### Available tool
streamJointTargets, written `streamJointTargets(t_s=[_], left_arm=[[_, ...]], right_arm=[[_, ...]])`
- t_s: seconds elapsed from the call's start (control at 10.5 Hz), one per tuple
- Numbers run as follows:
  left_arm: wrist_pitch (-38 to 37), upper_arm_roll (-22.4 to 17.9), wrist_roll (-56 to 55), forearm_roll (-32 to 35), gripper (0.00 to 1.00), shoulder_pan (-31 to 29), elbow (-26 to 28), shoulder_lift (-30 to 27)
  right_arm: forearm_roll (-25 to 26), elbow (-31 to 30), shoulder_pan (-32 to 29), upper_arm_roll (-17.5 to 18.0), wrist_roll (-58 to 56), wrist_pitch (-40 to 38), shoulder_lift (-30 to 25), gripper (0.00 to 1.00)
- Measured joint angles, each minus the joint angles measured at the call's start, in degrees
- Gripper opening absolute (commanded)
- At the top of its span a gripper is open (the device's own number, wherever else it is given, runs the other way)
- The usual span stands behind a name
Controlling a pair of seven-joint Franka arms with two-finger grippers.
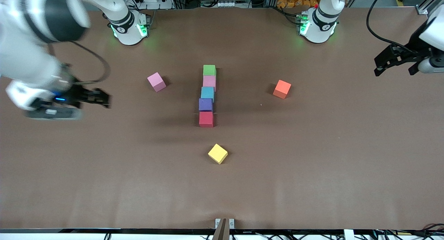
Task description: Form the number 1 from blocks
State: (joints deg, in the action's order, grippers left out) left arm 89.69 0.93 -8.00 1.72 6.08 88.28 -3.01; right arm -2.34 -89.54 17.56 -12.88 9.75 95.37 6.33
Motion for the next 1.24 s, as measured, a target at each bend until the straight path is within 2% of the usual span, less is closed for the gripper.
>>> streamJointTargets(t_s=[0.19, 0.38, 0.76, 1.24], left_arm=[[0.0, 0.4, 0.0, 0.0, 1.0, 0.2, 0.0, 0.0], [-0.2, 1.5, 0.0, 0.0, 1.0, 0.6, 0.0, 0.0], [-0.4, 2.2, 0.1, 0.0, 1.0, 0.5, 0.0, 0.1], [-0.9, 2.2, 0.1, 0.0, 1.0, 0.5, 0.0, 0.1]], right_arm=[[0.0, -0.1, -6.1, 0.1, -0.4, -1.1, -2.0, 1.0], [0.0, -0.1, -8.8, 0.2, -1.9, -1.8, -3.1, 1.0], [0.0, -0.2, -10.8, 0.2, -4.8, -5.0, -5.9, 1.0], [0.0, -0.4, -10.9, 0.8, -4.8, -5.0, -5.9, 1.0]])
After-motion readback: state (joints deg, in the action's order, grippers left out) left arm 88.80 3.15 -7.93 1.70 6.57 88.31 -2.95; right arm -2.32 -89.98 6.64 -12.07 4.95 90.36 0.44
